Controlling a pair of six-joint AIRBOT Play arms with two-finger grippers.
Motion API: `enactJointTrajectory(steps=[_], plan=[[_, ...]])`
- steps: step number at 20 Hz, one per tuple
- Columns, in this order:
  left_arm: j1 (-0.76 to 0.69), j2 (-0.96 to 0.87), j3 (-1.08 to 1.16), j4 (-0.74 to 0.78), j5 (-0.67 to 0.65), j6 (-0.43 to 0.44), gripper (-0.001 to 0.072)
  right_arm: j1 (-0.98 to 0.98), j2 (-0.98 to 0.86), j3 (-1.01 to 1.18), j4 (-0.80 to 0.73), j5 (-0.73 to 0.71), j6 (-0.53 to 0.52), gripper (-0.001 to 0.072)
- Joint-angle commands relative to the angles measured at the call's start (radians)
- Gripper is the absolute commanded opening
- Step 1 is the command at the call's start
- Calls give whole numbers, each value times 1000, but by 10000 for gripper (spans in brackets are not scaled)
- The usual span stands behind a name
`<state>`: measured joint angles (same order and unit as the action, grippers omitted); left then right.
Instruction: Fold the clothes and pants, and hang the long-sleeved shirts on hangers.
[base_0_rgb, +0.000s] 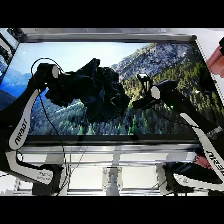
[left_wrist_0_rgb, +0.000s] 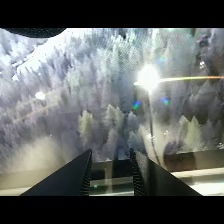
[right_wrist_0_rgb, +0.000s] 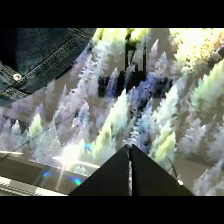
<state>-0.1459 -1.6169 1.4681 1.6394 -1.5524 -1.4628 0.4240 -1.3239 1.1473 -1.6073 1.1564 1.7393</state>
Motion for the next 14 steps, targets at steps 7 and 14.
enactJointTrajectory(steps=[7, 14], plan=[[-2, -18, 0, 3, 123, 51, 295, 0, -1, 0, 12, -50, -32, 30], [-51, -96, 0, 378, 286, 174, 629, 0, -11, -1, 12, -62, -32, 30]])
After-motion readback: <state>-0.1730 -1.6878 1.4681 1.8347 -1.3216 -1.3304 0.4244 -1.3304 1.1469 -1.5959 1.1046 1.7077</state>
